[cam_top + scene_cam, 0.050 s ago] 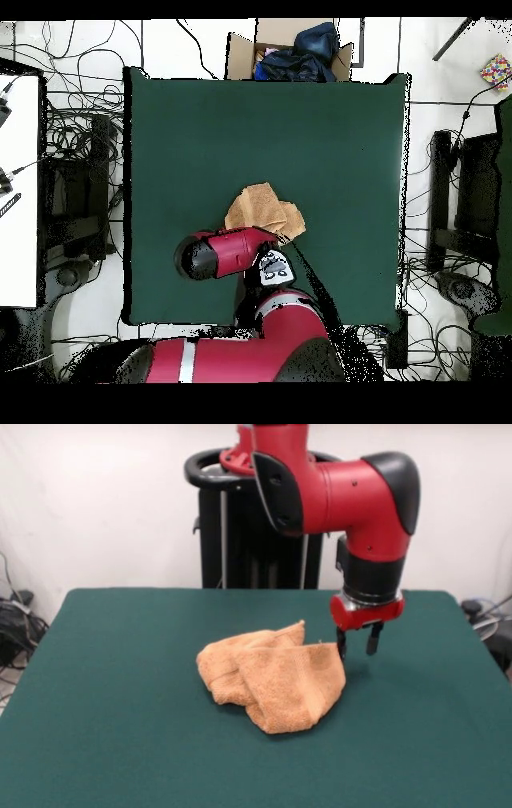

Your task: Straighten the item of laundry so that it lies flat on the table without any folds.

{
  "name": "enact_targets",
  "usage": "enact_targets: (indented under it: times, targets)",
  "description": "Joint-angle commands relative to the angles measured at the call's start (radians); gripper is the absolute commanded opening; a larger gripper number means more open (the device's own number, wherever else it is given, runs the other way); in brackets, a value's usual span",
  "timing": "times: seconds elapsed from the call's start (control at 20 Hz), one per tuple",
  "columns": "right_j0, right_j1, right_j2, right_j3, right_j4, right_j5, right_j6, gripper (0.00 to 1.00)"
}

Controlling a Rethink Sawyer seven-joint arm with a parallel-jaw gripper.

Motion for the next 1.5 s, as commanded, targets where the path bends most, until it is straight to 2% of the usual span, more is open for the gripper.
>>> enact_targets:
  times: [0.05, 0.5, 0.55, 0.6, 0.9, 1.25, 1.5]
  targets:
    - [-0.018, 0.100, -0.003, -0.138, 0.051, 0.125, 0.115, 1.00]
    - [-0.086, 0.188, 0.038, -0.293, 0.027, 0.204, 0.031, 1.00]
    - [-0.085, 0.157, 0.043, -0.255, 0.019, 0.194, 0.039, 1.00]
    - [-0.092, 0.158, 0.051, -0.258, 0.015, 0.200, 0.035, 1.00]
    - [-0.134, 0.182, 0.096, -0.317, -0.015, 0.261, -0.018, 1.00]
    - [-0.181, 0.065, 0.127, -0.226, -0.047, 0.315, -0.037, 1.00]
    - [-0.212, -0.033, 0.143, -0.186, -0.048, 0.410, -0.079, 1.00]
